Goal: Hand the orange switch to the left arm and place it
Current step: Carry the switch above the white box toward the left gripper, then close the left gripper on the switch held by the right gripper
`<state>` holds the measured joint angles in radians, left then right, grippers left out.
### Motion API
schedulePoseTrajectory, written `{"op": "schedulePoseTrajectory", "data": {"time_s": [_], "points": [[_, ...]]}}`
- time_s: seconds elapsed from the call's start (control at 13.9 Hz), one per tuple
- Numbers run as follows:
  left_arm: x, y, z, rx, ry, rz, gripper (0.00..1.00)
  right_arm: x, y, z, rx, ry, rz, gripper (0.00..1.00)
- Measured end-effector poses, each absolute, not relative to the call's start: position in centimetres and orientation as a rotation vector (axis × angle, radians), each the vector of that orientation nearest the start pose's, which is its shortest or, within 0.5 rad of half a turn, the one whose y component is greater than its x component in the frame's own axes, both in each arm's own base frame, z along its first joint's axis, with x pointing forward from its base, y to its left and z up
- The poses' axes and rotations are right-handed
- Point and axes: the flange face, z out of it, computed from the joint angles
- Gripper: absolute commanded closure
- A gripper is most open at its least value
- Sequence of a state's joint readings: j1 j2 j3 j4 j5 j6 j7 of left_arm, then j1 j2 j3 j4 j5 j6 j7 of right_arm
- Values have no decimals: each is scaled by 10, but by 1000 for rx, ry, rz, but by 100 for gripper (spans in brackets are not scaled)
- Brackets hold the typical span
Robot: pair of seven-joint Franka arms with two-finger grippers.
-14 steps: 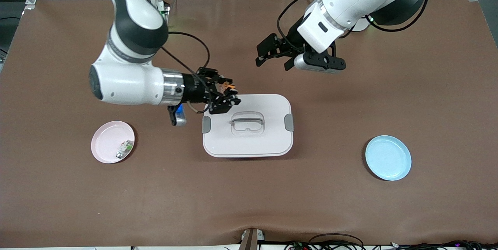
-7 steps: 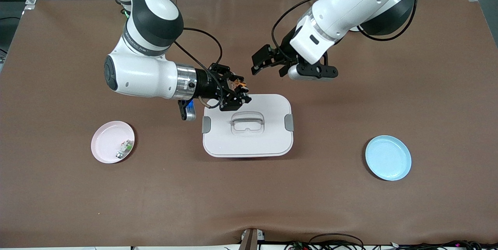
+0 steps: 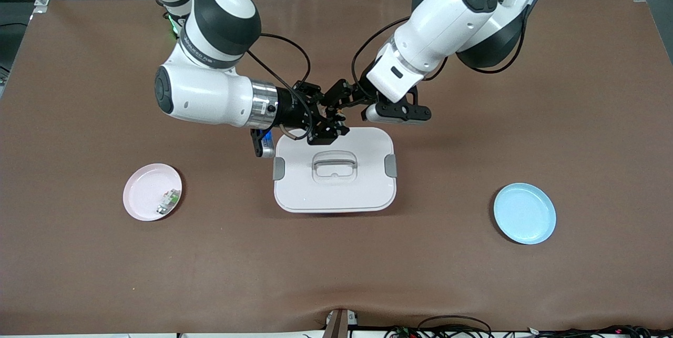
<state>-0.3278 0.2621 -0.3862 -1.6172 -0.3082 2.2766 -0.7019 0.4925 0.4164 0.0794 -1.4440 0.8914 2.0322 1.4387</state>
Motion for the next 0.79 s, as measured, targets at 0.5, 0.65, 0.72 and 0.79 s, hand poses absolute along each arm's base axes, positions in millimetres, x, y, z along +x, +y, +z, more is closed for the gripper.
{"op": "schedulePoseTrajectory", "data": {"time_s": [0.5,0.65,0.72,0.79], "points": [[519,-426,523,2594,214,93,29,575,411,489,-1988,1398,819,84],[518,-427,523,2594,211,92,29,575,411,489,-1989,1399,820,84],[517,-428,523,2595,210,91,29,575,411,489,-1989,1399,819,84],[517,-428,523,2595,209,90,29,575,411,489,-1989,1399,819,84]]}}
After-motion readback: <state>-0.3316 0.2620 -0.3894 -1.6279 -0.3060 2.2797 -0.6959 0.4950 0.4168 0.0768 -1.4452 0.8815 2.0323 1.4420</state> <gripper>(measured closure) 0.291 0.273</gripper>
